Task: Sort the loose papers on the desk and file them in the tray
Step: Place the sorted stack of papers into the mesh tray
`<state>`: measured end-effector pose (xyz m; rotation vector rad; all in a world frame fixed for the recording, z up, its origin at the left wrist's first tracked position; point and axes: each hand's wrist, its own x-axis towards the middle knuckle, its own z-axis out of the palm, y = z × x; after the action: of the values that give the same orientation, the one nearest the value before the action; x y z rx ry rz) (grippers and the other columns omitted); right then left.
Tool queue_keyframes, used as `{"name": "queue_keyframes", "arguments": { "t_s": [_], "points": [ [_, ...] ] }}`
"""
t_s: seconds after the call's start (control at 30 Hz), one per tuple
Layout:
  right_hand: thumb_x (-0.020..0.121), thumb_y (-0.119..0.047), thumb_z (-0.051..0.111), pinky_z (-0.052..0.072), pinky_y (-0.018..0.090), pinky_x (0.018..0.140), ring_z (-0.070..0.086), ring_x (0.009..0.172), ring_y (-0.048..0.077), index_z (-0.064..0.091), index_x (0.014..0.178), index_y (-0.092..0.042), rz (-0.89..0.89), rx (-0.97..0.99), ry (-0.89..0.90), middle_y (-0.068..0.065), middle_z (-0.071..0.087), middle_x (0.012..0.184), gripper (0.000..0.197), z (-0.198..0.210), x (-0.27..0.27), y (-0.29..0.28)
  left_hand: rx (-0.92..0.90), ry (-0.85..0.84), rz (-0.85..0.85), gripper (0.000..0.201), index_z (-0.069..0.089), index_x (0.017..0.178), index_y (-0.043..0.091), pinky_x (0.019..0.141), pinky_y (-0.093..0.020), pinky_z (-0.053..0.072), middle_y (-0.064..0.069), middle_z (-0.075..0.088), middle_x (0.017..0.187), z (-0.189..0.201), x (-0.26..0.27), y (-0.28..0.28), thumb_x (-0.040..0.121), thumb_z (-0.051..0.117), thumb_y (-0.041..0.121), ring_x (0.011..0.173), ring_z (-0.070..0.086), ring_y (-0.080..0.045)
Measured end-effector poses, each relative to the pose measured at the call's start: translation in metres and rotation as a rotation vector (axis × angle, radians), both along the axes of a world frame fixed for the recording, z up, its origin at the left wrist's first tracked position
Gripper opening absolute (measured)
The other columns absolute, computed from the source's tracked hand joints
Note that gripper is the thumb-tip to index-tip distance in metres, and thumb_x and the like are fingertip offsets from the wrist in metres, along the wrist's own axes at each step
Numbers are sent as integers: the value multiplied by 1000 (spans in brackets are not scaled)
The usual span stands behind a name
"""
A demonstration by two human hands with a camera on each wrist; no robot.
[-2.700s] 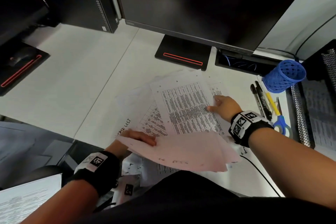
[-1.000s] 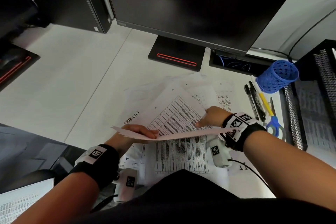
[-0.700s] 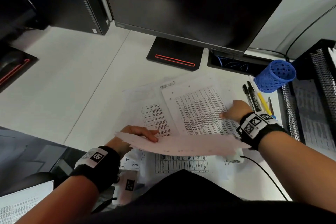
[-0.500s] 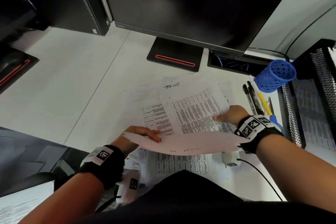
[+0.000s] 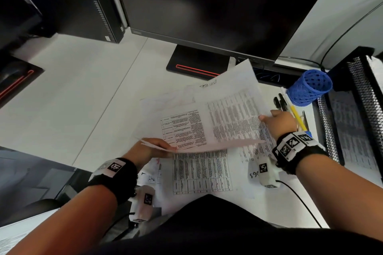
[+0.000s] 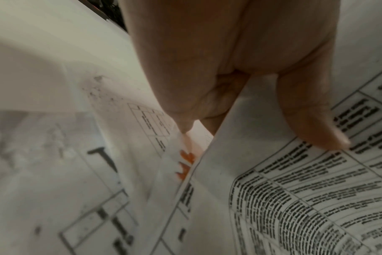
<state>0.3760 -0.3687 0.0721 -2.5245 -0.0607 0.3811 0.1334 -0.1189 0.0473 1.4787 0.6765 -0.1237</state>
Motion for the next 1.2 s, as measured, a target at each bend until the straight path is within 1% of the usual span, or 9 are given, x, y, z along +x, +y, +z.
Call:
{"name": "queue_keyframes", "arguments": {
  "t_s": [0.1, 0.23, 0.43, 0.5, 0.63, 0.77, 0.87, 0.97, 1.2],
  "points": [
    [90, -22, 61, 39, 25, 55, 56, 72, 23, 58, 68, -15, -13, 217, 7, 2, 60, 70, 24, 3, 4, -9, 4, -36, 127, 31, 69, 95, 16, 67, -14, 46, 12, 74, 79, 1, 2, 4, 69, 77, 1, 75, 68, 1],
    [88, -19, 65, 51, 26, 72, 66, 74, 11, 71, 95, -13, 42, 523, 115, 1, 73, 89, 11, 9, 3, -8, -28, -135, 270, 25, 65, 105, 14, 58, -6, 49, 12, 73, 80, 8, 12, -1, 83, 67, 4, 69, 67, 6],
    [85, -9, 65, 53, 26, 73, 70, 72, 6, 71, 85, -19, 276, 576, 275, -7, 75, 80, 12, 18, -21, 15, -99, -225, 342, 51, 58, 124, 16, 94, -39, 50, -1, 70, 112, 14, 24, -8, 76, 74, 20, 104, 67, -14],
    [82, 4, 58, 53, 21, 71, 67, 70, -1, 68, 81, -16, 342, 506, 331, -12, 72, 72, 23, 15, -28, 21, -163, -241, 345, 66, 54, 127, 18, 97, -48, 46, -5, 67, 119, 12, 20, -7, 66, 79, 25, 112, 63, -25],
    [84, 3, 55, 53, 31, 82, 64, 92, 23, 67, 100, -2, 607, -41, 397, 9, 69, 95, 20, 5, -15, 31, -143, -185, 231, 55, 70, 105, 13, 97, -57, 44, -18, 69, 110, 9, 2, -6, 54, 86, 26, 106, 61, -44],
    [85, 14, 43, 44, 8, 78, 59, 93, 17, 68, 98, -16, 599, 24, 253, 0, 67, 101, 41, -5, 9, 41, -100, -215, 60, 25, 70, 93, 4, 67, -15, 51, 3, 75, 80, 15, -18, 0, 70, 69, -4, 76, 69, -6],
    [88, 5, 47, 35, 20, 98, 53, 119, 20, 58, 127, -18, 670, -74, 44, 2, 57, 132, 47, -8, 20, 62, -157, -231, -37, 22, 74, 70, 7, 68, -23, 46, -3, 67, 70, 16, -28, 7, 52, 79, 18, 70, 63, -15],
    [93, -14, 54, 26, 26, 109, 41, 133, 20, 42, 142, -22, 830, -216, -26, 1, 42, 147, 51, -10, 20, 91, -213, -260, -69, 32, 78, 73, 10, 80, -35, 50, -8, 70, 79, 16, -32, 12, 48, 88, 26, 83, 66, -24],
    [79, -45, 70, 21, 49, 114, 22, 144, 21, 7, 150, -34, 1025, -488, 30, -5, 21, 157, 95, -25, 9, 138, -184, -252, -176, 10, 78, 74, 33, 95, -33, 48, 8, 74, 84, 29, -35, 12, 67, 81, 40, 87, 69, -8]
  ]
}}
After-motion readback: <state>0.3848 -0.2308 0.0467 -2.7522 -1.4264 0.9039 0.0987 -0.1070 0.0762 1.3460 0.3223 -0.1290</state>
